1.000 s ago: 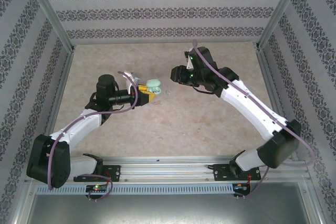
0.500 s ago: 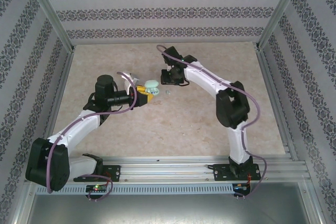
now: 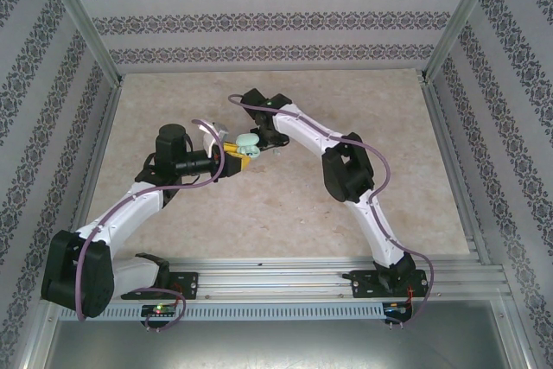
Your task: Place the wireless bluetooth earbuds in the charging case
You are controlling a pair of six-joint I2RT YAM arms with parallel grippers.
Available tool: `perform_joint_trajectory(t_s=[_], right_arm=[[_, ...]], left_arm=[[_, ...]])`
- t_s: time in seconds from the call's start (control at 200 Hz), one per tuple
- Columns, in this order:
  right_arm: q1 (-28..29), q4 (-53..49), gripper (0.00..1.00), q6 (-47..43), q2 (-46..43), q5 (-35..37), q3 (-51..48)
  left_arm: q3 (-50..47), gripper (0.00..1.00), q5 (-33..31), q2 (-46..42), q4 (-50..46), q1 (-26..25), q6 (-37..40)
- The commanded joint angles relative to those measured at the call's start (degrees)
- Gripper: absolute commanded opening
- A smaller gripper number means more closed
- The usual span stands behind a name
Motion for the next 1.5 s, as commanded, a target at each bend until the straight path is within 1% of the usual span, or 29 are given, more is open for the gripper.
perform_joint_trajectory(t_s=[0.0, 0.36, 0.879, 1.204, 1.494], right_arm=[[-0.25, -4.33, 0.30, -1.33, 2.11, 2.86, 2.44], [-0.40, -1.88, 0.30, -0.78, 0.94, 2.13, -2.70], [-0.73, -1.58, 0.30, -1.40, 2.11, 1.85, -3.49], [-1.53, -2.88, 0.30, -3.49, 2.03, 2.96, -4.43], [-2.77, -2.35, 0.22, -4.16, -0.67, 2.01, -4.24]], left_arm=[[1.14, 0.15, 0.24, -0.31, -0.32, 0.75, 1.50], [0.44, 0.16, 0.63, 0.94, 2.03, 0.80, 0.45], [0.70, 0.16, 0.58, 0.37, 1.45, 0.92, 0.09], [1.17, 0.16, 0.52, -0.18, 0.56, 0.84, 0.25], [0.81, 0.15, 0.08, -1.92, -0.29, 0.92, 0.18]])
